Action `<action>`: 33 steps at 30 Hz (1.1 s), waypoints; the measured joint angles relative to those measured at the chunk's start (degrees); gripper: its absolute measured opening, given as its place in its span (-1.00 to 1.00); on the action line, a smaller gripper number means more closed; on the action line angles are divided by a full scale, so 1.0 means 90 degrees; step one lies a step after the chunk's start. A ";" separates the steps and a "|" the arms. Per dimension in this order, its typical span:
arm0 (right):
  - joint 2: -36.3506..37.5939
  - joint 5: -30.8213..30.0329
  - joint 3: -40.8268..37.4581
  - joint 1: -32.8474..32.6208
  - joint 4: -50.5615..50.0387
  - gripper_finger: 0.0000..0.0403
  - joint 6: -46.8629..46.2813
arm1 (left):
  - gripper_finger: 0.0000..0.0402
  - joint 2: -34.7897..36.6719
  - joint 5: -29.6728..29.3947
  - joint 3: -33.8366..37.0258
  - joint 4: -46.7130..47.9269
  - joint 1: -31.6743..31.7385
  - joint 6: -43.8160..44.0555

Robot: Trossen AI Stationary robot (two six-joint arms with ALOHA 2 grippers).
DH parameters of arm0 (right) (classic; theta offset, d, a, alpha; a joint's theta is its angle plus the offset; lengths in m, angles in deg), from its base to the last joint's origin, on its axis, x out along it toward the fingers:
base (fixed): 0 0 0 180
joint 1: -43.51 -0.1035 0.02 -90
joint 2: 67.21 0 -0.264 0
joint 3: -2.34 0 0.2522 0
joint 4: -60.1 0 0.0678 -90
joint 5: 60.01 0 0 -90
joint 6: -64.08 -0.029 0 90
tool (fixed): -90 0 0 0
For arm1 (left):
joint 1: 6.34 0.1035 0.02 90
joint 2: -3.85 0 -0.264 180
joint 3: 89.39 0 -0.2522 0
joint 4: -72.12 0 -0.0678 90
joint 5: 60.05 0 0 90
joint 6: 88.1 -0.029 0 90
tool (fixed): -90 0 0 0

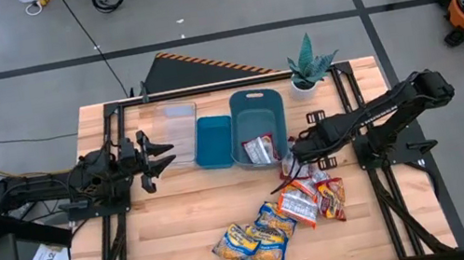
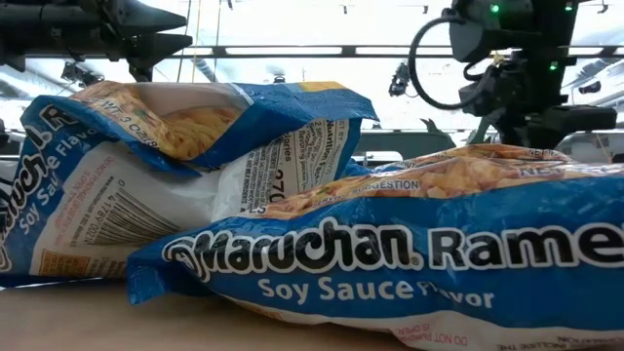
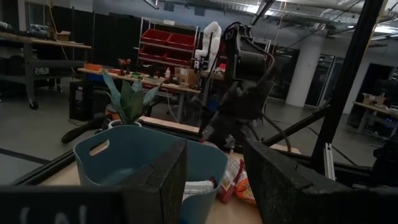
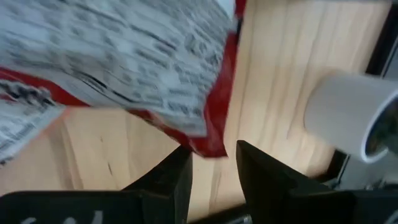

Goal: Sort Maruchan noodles
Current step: Put the red noodle pack into the green bin

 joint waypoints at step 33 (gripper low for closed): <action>0.0603 -0.1596 0.1637 0.0006 -0.1425 -0.97 -0.1142 | -0.17 0.0000 -0.0053 0.0000 0.0064 0.0000 0.0005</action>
